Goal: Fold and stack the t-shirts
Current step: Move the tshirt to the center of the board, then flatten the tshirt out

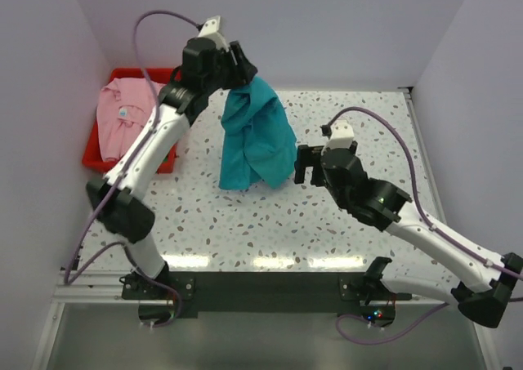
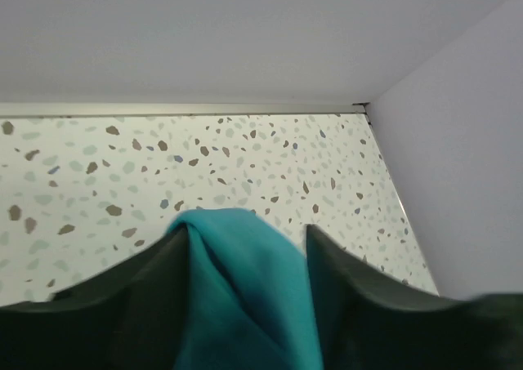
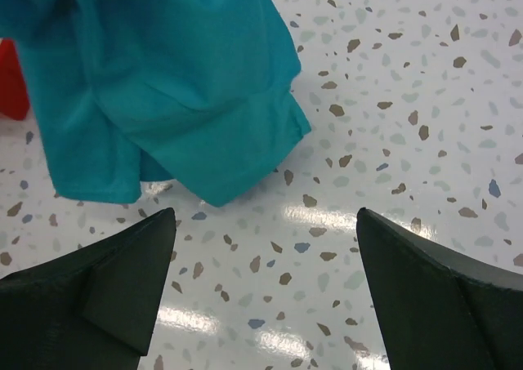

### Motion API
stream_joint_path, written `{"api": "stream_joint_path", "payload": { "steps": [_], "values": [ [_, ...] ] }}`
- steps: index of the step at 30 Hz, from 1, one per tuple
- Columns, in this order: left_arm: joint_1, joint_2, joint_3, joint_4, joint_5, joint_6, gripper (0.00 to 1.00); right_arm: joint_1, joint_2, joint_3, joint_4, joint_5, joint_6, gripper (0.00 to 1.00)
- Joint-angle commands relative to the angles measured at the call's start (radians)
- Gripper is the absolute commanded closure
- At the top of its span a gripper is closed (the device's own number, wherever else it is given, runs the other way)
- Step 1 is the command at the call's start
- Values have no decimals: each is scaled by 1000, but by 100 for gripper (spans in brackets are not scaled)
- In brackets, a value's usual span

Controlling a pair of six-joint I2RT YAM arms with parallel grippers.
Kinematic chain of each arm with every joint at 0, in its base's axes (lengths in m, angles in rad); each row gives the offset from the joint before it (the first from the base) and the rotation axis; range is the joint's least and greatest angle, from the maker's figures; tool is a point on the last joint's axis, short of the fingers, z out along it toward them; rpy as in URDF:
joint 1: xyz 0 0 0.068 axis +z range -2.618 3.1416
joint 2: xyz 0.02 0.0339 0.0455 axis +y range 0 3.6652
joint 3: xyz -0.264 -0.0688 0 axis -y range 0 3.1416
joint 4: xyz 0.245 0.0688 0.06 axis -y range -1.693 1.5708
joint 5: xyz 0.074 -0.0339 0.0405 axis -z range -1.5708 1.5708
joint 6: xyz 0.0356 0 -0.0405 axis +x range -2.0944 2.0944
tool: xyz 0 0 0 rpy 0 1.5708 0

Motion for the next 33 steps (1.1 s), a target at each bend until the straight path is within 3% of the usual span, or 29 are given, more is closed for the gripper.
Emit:
{"api": "stream_joint_path", "payload": {
  "steps": [1,2,4,7,14,17,19,23,30,33],
  "values": [
    [51,259,302,-183,107,3,32,1,92,68,-11,64,5,5],
    [54,291,342,-220,115,6,30,1,114,78,-19,64,12,5],
    [52,263,271,-203,109,8,25,3,168,73,-17,55,16,6],
    [60,85,-33,-44,48,-17,21,3,224,27,27,26,19,7],
    [52,-263,-643,139,-74,-118,39,-13,428,-5,118,-14,32,16],
    [29,-264,-757,165,-65,-140,41,-81,542,23,148,-37,38,21],
    [5,-239,-782,173,-57,-143,43,-141,600,47,180,-127,50,25],
    [-46,-152,-825,228,-59,-134,40,-244,738,82,213,-160,58,26],
    [-77,3,-757,223,-75,-98,37,-274,868,131,248,-239,87,26],
    [-84,51,-744,231,-89,-98,39,-274,890,132,240,-240,108,33]
  ]
}}
